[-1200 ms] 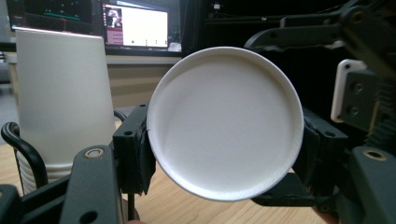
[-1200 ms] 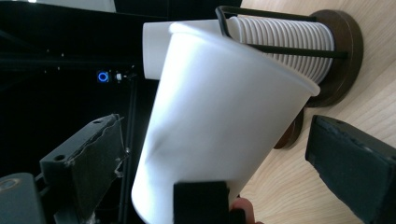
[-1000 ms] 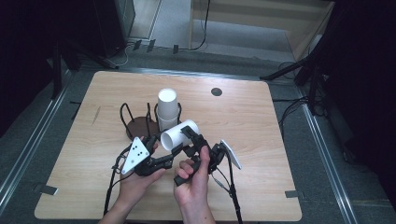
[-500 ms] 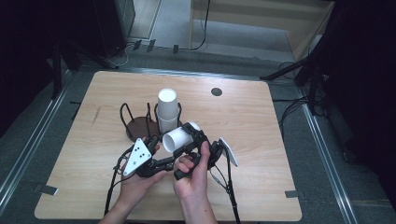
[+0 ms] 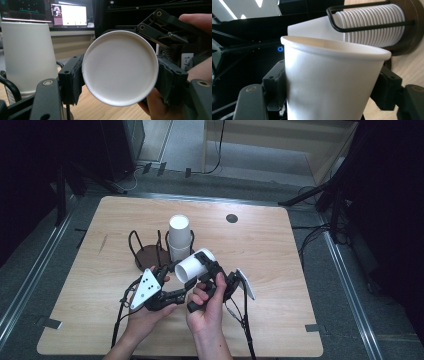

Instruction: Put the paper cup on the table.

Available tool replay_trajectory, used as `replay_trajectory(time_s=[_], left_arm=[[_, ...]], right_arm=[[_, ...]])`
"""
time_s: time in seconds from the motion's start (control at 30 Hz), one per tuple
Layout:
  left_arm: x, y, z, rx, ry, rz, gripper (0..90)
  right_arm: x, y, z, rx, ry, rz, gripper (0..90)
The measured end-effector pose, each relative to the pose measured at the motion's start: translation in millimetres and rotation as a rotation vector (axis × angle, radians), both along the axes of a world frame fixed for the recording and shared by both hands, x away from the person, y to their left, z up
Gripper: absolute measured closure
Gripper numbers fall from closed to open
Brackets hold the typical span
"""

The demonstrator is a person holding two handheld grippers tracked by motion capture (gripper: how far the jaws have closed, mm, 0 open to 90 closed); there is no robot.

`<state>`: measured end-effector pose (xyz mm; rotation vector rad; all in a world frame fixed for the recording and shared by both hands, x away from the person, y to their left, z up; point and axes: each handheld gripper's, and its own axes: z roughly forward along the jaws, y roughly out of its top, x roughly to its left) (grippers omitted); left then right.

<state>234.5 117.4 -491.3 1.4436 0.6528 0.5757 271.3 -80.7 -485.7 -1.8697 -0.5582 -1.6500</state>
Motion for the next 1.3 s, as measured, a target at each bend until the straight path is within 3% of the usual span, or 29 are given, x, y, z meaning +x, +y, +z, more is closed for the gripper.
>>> replay_trajectory(time_s=[0.1,0.17,0.37,0.57,0.73,0.77,0.8,0.83,1.0,1.03,1.07,1.1,1.23,1.27,1.3], left_arm=[[-0.6,1.6,2.7,0.008,0.056,-0.009,29.5],[-1.0,2.4,4.1,0.008,0.069,0.0,23.8],[-1.4,6.3,4.3,0.019,0.092,-0.003,13.2],[-4.0,12.1,4.0,0.037,0.104,0.004,10.8],[-6.0,19.8,2.9,0.035,0.117,0.011,10.7],[-6.4,21.7,2.3,0.036,0.119,0.016,10.7],[-7.4,26.0,1.4,0.04,0.127,0.03,10.7],[-7.4,26.0,1.4,0.04,0.127,0.03,10.7],[-10.2,39.6,0.3,0.048,0.138,0.076,9.6],[-10.8,43.5,-0.3,0.047,0.15,0.088,9.6],[-11.7,49.1,-1.4,0.046,0.167,0.111,9.6],[-11.7,49.1,-1.4,0.046,0.167,0.111,9.6],[-15.1,65.0,-6.8,0.057,0.197,0.16,9.6],[-15.1,65.0,-6.8,0.057,0.197,0.16,9.6],[-16.3,69.2,-9.1,0.065,0.208,0.18,9.5]], right_arm=[[0.1,-2.9,0.8,-0.012,-0.028,-0.022,27.8],[1.2,-5.5,1.2,-0.014,-0.036,-0.036,28.2],[3.4,-17.5,6.0,-0.044,-0.087,-0.077,28.8],[4.5,-23.3,11.2,-0.086,-0.138,-0.102,28.9],[5.1,-27.2,19.5,-0.154,-0.239,-0.119,28.9],[5.1,-27.2,19.5,-0.154,-0.239,-0.119,28.9],[4.5,-28.0,23.4,-0.213,-0.272,-0.131,28.9],[4.5,-28.0,23.4,-0.213,-0.272,-0.131,28.9],[3.9,-27.1,31.0,-0.352,-0.363,-0.146,28.9],[4.0,-26.7,31.6,-0.388,-0.385,-0.151,28.9],[4.1,-26.8,32.6,-0.457,-0.425,-0.161,28.9],[4.1,-26.8,32.6,-0.457,-0.425,-0.161,28.9],[3.7,-28.9,33.1,-0.571,-0.484,-0.155,28.9],[3.7,-28.9,33.1,-0.571,-0.484,-0.155,28.9],[2.6,-29.4,33.6,-0.582,-0.532,-0.153,29.1]])
